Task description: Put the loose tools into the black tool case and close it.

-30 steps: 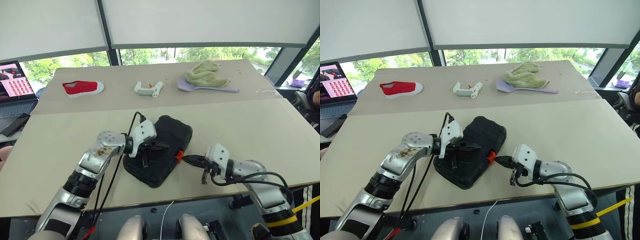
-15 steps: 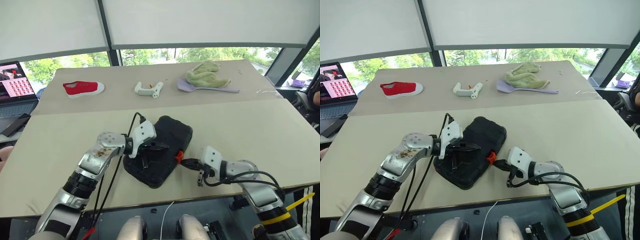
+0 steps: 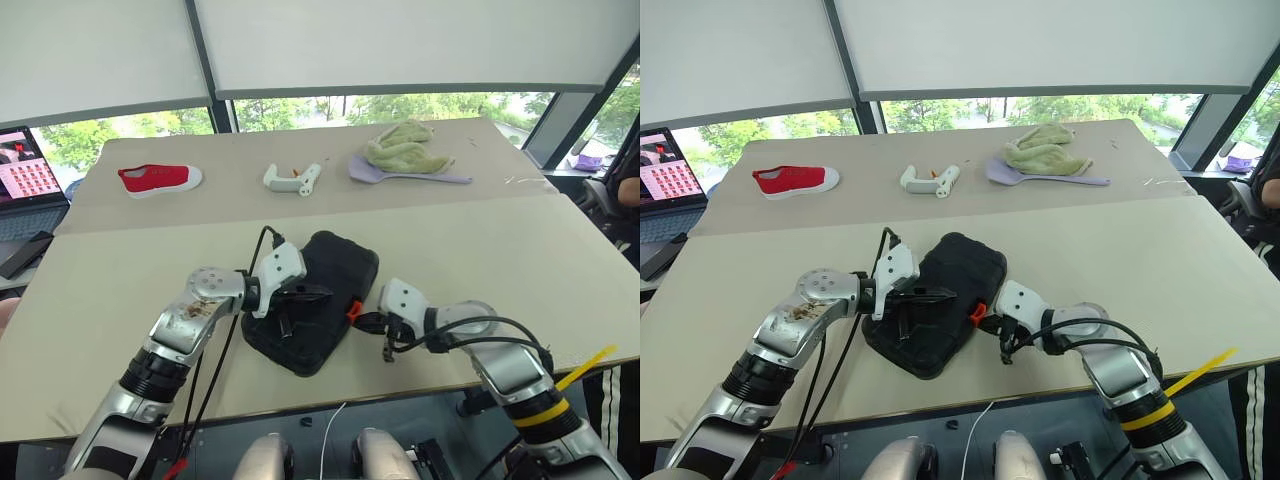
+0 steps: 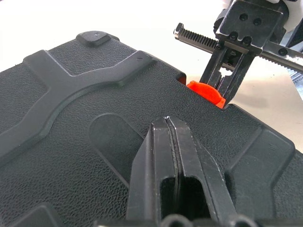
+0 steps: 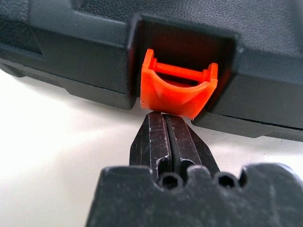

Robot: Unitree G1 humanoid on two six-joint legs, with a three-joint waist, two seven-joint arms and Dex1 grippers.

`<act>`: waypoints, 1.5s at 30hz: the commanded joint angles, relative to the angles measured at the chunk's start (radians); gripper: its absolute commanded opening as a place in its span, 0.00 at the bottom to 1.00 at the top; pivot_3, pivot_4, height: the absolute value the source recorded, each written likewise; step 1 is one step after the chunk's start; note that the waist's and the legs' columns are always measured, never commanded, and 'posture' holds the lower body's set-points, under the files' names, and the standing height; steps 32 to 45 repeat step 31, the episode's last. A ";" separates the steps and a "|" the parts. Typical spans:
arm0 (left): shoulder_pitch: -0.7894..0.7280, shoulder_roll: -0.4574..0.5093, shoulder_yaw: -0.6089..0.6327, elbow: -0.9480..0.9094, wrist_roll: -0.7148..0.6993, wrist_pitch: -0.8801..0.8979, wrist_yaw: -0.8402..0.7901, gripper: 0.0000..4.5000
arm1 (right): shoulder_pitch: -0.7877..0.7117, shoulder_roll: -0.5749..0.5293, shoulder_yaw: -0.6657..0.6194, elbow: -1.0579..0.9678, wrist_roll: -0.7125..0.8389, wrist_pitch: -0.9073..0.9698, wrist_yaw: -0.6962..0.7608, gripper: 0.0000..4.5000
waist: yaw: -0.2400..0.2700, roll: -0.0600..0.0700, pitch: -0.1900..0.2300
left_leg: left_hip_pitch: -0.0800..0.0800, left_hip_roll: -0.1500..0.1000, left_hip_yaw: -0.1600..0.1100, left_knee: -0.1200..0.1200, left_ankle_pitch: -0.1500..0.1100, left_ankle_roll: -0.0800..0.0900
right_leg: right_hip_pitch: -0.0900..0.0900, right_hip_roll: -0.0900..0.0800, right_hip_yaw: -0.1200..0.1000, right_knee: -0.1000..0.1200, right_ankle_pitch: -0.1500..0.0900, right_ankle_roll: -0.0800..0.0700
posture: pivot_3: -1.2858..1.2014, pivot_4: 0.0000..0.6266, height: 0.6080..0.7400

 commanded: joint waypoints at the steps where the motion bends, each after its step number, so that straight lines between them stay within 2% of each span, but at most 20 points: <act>1: 0.110 0.003 -0.084 0.109 0.056 0.045 0.004 0.01 | -0.050 0.025 -0.016 -0.098 0.031 -0.037 -0.005 0.01 | -0.001 0.000 0.000 | 0.000 0.000 0.000 0.000 0.000 0.000 | 0.000 0.000 0.000 0.000 0.000 0.000 | 0.52 0.24 1.00; 3: 0.121 -0.002 -0.060 0.106 0.046 -0.003 0.002 0.01 | -0.028 0.000 -0.035 -0.104 0.036 -0.069 0.014 0.01 | -0.001 0.001 0.000 | 0.000 0.000 0.000 0.000 0.000 0.000 | 0.000 0.000 0.000 0.000 0.000 0.000 | 0.52 0.24 1.00; 5: 0.146 -0.023 0.040 0.072 -0.025 -0.046 0.013 0.01 | 0.016 -0.029 -0.101 -0.101 0.076 -0.116 0.036 0.01 | 0.000 0.002 -0.001 | 0.000 0.000 0.000 0.000 0.000 0.000 | 0.000 -0.001 0.000 -0.001 0.000 0.000 | 0.52 0.24 1.00; 7: 0.174 -0.031 0.117 0.033 -0.063 -0.113 0.018 0.12 | 0.059 -0.053 -0.165 -0.093 0.114 -0.142 0.051 0.00 | 0.000 0.003 0.000 | -0.003 0.000 0.000 -0.001 0.000 0.000 | -0.004 -0.002 0.000 -0.001 0.000 0.000 | 0.52 0.24 1.00; 10: 0.242 0.009 0.215 -0.039 -0.119 -0.145 -0.004 0.36 | 0.140 -0.103 -0.266 -0.084 0.190 -0.187 0.107 0.20 | 0.001 0.003 0.000 | -0.009 0.001 0.000 -0.002 0.000 -0.001 | -0.009 -0.002 0.001 -0.002 0.000 0.000 | 0.52 0.24 1.00; 13: 0.332 0.071 0.333 -0.116 -0.150 -0.173 0.007 0.58 | 0.215 -0.163 -0.346 -0.050 0.203 -0.282 0.147 0.40 | 0.002 0.002 0.001 | -0.011 0.002 -0.001 -0.002 -0.001 -0.002 | -0.009 -0.005 0.000 -0.004 0.000 0.000 | 0.52 0.24 1.00; 16: 0.472 0.119 0.472 -0.194 -0.179 -0.169 0.052 0.81 | 0.249 -0.166 -0.447 0.020 0.237 -0.420 0.165 0.63 | -0.001 0.002 0.004 | -0.011 0.002 0.000 -0.004 -0.001 -0.002 | -0.011 -0.008 0.001 -0.005 0.000 -0.001 | 0.52 0.24 1.00; 18: 0.613 0.125 0.589 -0.211 -0.150 -0.214 0.098 0.98 | 0.254 -0.179 -0.492 0.123 0.284 -0.558 0.278 0.78 | 0.003 0.002 0.006 | -0.011 0.002 0.000 -0.005 -0.001 -0.002 | -0.010 -0.011 0.000 -0.007 0.000 -0.001 | 0.52 0.24 1.00; 20: 0.729 0.123 0.666 -0.218 -0.105 -0.265 0.139 1.00 | 0.244 -0.200 -0.520 0.204 0.312 -0.600 0.335 0.95 | 0.002 0.002 0.006 | -0.010 0.002 0.000 -0.008 -0.001 -0.002 | -0.009 -0.011 0.000 -0.012 0.000 -0.001 | 0.52 0.24 1.00; 21: 0.776 0.121 0.692 -0.215 -0.075 -0.295 0.160 1.00 | 0.233 -0.210 -0.533 0.234 0.333 -0.575 0.345 0.99 | 0.003 0.001 0.007 | -0.010 0.002 0.000 -0.008 -0.001 -0.002 | -0.008 -0.013 0.000 -0.013 0.000 -0.001 | 0.52 0.24 1.00; 26: 0.921 0.116 0.758 -0.212 -0.053 -0.333 0.184 1.00 | 0.201 -0.236 -0.549 0.375 0.342 -0.668 0.437 0.99 | 0.032 -0.004 0.013 | -0.016 0.001 -0.001 -0.010 -0.001 -0.002 | -0.012 -0.017 0.000 -0.016 0.000 -0.002 | 0.52 0.24 1.00; 30: 0.927 0.105 0.776 -0.223 -0.060 -0.345 0.218 1.00 | 0.177 -0.214 -0.532 0.439 0.326 -0.727 0.440 0.99 | 0.051 -0.003 0.013 | -0.019 0.001 -0.001 -0.013 -0.005 -0.008 | -0.014 -0.020 -0.002 -0.018 0.000 -0.002 | 0.52 0.24 1.00; 45: 0.927 0.106 0.773 -0.231 -0.067 -0.338 0.220 1.00 | 0.172 -0.210 -0.525 0.450 0.322 -0.738 0.439 0.99 | 0.051 -0.003 0.013 | -0.020 0.001 -0.001 -0.013 -0.005 -0.008 | -0.016 -0.020 -0.002 -0.018 0.000 -0.002 | 0.52 0.24 1.00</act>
